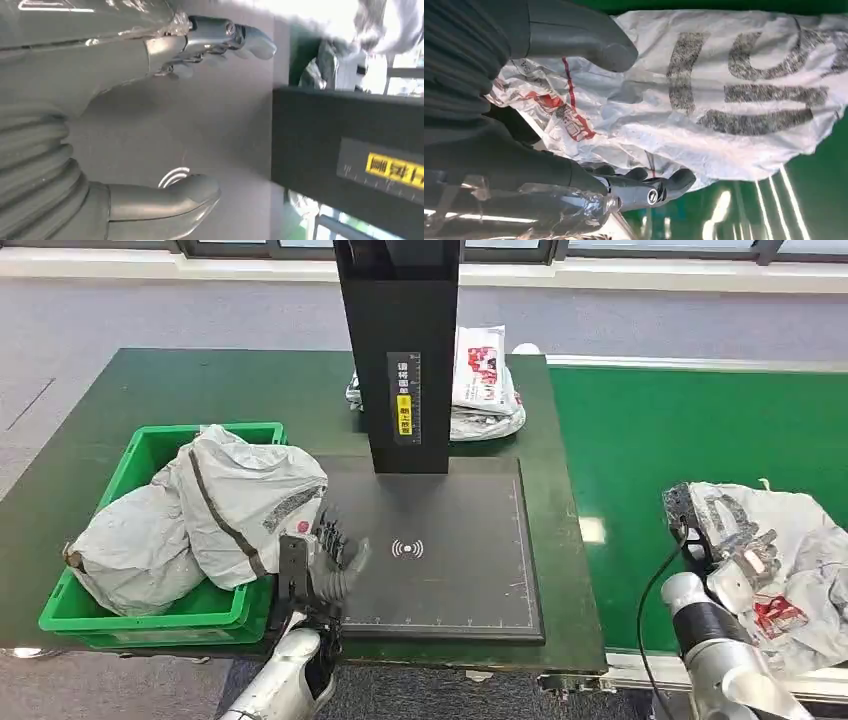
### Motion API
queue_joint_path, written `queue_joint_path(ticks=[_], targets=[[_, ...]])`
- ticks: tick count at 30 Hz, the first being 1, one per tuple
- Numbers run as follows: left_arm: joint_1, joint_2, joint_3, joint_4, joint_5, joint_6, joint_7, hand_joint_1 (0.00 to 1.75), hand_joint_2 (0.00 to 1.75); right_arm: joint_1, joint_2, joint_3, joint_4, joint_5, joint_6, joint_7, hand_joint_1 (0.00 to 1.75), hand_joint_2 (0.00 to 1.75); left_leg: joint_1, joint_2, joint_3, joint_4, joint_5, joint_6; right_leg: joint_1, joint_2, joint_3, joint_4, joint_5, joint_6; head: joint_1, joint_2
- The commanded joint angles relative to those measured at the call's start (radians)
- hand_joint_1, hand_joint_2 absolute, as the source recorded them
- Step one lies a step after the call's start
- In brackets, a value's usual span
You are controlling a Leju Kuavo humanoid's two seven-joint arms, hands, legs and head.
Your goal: Moved the parcel from conveyor to table for the left to box.
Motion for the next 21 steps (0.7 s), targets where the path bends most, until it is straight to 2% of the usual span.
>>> queue_joint_path(ticks=[1,3,10,11,15,19,20,21], targets=[[0.014,0.022,0.075,-0.02,-0.002,0.001,0.01,0.0,1.75,-0.039,-0.01,0.042,0.08,-0.022,0.072,-0.023,0.0,1.75,0.0,0.002,0.002,-0.001,0.0,0.0,0.0,0.002,0.001,-0.001,0.0,-0.001,0.0,0.0],[0.026,0.023,0.091,-0.038,-0.006,0.003,0.013,0.0,1.75,-0.016,-0.009,0.044,0.066,-0.019,0.129,-0.042,0.0,1.75,0.0,0.002,0.002,-0.001,-0.001,0.0,0.0,0.002,0.001,-0.001,0.0,-0.001,0.0,0.0],[0.037,0.024,0.099,-0.052,-0.009,0.0,0.014,0.0,1.75,0.005,-0.017,0.035,0.054,-0.027,0.126,-0.053,0.0,1.75,0.001,0.001,0.003,-0.002,-0.001,0.0,0.001,0.001,0.002,-0.002,0.0,0.0,0.0,0.0],[0.039,0.022,0.104,-0.053,-0.01,0.001,0.017,0.0,1.75,0.011,-0.023,0.036,0.048,-0.016,0.11,-0.028,0.0,1.75,0.001,0.002,0.003,-0.002,-0.001,0.0,0.002,0.002,0.003,-0.003,0.0,0.0,0.0,0.0],[0.057,0.024,0.116,-0.072,-0.009,-0.001,0.018,0.0,1.75,0.058,-0.023,0.011,0.027,-0.039,0.101,-0.063,0.0,1.75,0.001,0.001,0.004,-0.002,-0.001,0.0,0.001,0.001,0.003,-0.003,0.0,0.0,0.0,0.0],[0.057,0.025,0.116,-0.072,-0.009,-0.001,0.018,0.0,1.75,0.061,-0.023,0.01,0.027,-0.04,0.098,-0.064,0.0,1.75,0.0,0.001,0.002,-0.002,-0.001,0.0,0.001,0.001,0.002,-0.002,0.0,0.0,0.0,0.0],[0.071,0.024,0.132,-0.093,-0.005,0.024,0.006,0.0,1.75,0.106,0.004,-0.018,-0.04,-0.074,-0.001,-0.132,0.0,1.75,0.001,0.002,0.003,-0.002,-0.001,-0.001,0.001,0.002,0.003,-0.003,0.0,0.0,0.0,0.0],[0.078,0.029,0.133,-0.103,-0.005,0.021,0.007,0.0,1.75,0.12,0.013,-0.018,-0.049,-0.073,-0.01,-0.13,0.0,1.75,0.001,0.001,0.002,-0.001,-0.001,0.0,0.001,0.001,0.001,-0.001,0.0,0.0,0.0,0.0]])
